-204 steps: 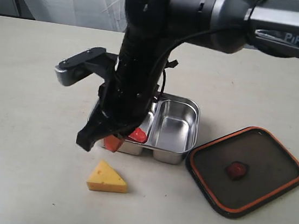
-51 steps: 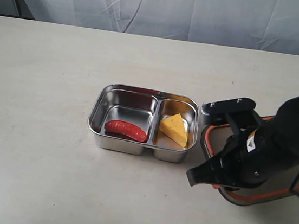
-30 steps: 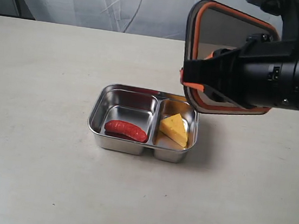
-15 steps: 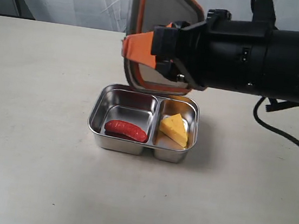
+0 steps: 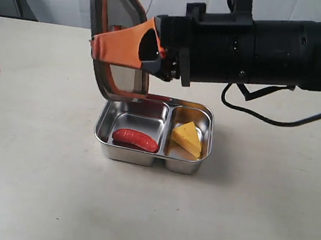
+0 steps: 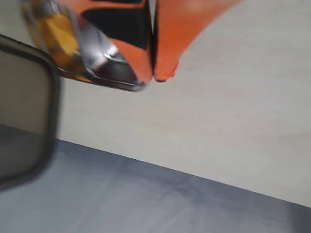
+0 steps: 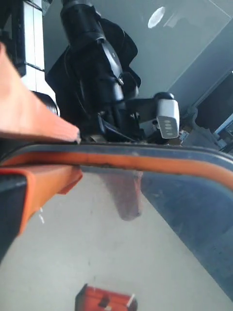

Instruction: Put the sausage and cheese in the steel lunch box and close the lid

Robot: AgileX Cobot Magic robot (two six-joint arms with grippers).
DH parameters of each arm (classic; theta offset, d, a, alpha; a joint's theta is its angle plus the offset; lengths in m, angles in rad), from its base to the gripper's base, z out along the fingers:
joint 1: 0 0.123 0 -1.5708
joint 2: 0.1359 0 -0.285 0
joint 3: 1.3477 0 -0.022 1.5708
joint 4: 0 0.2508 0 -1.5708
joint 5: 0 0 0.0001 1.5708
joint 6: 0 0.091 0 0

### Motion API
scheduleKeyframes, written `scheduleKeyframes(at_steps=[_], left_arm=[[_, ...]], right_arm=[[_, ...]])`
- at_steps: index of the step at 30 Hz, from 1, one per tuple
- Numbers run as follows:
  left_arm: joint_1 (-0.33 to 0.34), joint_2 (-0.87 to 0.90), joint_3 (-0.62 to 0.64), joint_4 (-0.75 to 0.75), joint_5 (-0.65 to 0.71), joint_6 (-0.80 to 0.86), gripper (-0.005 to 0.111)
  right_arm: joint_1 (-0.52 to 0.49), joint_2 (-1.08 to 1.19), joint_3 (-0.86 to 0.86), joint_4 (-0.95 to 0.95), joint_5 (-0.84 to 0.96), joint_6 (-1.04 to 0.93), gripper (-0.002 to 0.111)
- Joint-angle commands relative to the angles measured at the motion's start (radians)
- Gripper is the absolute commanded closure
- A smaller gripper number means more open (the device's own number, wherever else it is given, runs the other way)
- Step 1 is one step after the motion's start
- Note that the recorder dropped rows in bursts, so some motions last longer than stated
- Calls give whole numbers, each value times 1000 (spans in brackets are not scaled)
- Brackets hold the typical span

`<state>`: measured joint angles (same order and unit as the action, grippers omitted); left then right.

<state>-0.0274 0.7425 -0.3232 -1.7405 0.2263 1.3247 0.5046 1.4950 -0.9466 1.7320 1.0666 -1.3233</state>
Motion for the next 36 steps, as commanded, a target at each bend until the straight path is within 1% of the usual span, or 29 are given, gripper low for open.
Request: scheduleKeyframes(at_steps=[1,2,3,5,7,10,12,13,18,20,24,29,36], left_arm=[[-6,3,-5,-4,433,175,107],[-6,3,-5,-4,484,243,107],[-6,3,-5,-4,505,302,105],[-6,3,-5,-4,502,405,99],[-6,3,-5,-4,496,492,87],[-6,7,-5,-4,494,606,65],[-6,23,-5,-4,494,688,58],[-6,35,-5,-4,496,717,56],[-6,76,-5,-4,539,720,55],[-6,85,-5,-4,537,722,55],[-6,85,-9,-4,477,720,56],[-6,85,-9,-4,504,715,59],[-6,85,-40,-4,452,691,59]], right_arm=[[-15,22,-47,12,18,21,109],[-15,24,-55,12,18,31,109],[-13,29,-62,12,18,47,109],[-13,32,-72,12,22,78,109],[-11,32,-73,12,18,110,109],[24,32,-73,12,-29,156,109],[59,32,-76,12,-96,176,109],[78,32,-78,12,-133,176,109],[141,32,-129,12,-264,203,109],[159,32,-154,12,-315,220,109],[202,33,-199,12,-365,240,109],[260,49,-234,12,-448,265,109],[288,108,-234,12,-424,329,109]])
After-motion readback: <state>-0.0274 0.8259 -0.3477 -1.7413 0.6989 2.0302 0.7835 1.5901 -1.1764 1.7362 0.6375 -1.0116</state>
